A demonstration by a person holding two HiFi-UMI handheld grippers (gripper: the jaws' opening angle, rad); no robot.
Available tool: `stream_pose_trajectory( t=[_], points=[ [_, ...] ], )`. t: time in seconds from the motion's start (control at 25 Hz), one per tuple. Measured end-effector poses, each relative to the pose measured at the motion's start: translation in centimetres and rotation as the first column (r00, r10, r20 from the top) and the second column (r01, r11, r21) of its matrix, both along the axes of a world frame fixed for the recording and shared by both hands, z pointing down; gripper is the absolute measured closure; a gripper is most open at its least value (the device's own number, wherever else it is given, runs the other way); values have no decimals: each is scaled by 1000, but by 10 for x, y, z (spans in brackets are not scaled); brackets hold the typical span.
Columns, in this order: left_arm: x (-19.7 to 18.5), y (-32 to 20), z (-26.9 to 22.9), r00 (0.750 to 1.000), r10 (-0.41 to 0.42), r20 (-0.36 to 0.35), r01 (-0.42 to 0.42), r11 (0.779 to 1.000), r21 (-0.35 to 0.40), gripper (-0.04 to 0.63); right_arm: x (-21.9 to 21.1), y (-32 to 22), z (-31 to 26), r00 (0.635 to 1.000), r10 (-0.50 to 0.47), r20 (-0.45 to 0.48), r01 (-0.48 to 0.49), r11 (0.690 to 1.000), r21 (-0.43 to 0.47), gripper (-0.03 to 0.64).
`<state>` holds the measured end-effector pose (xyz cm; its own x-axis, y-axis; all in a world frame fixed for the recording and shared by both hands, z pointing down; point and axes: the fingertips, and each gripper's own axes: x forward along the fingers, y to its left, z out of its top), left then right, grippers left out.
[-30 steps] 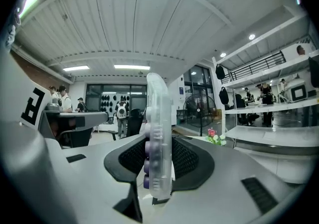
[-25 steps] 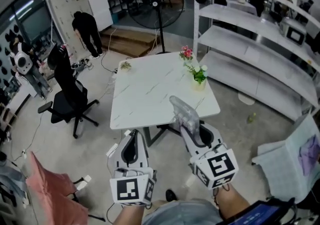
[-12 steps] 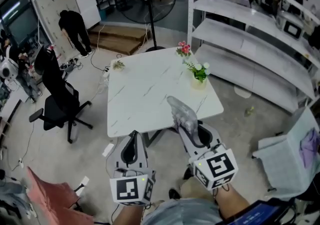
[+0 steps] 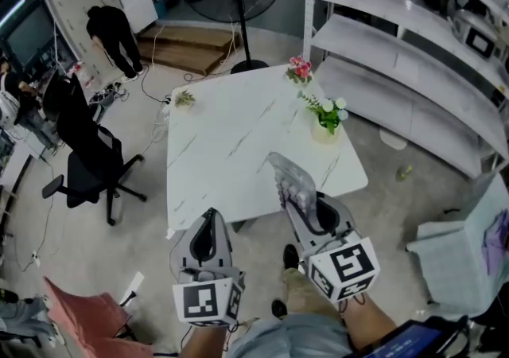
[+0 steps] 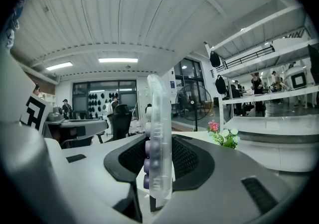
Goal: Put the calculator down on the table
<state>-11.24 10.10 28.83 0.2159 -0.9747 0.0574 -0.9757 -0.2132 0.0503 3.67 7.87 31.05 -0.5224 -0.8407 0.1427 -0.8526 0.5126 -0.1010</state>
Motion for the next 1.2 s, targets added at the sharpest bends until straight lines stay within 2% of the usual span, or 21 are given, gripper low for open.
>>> stream_pose_trajectory(
  t=[0.4,0.72,0.96,1.2],
  points=[
    [8,-99,-2,999,-36,37,37,999,-17,588,9,-102,11,999,-36,25,37,998,-54,468],
    [24,-170,-22,995,-56,82,56,998,11,588,11,-178,-10,994,-90,57,91,996,-22,468],
    [27,-203,-39,993,-85,86,80,995,56,588,6,-216,-31,989,-138,55,137,990,17,468],
    [18,-219,-35,988,-130,84,126,990,57,588,4,-238,-28,987,-154,52,153,988,28,468]
  ],
)
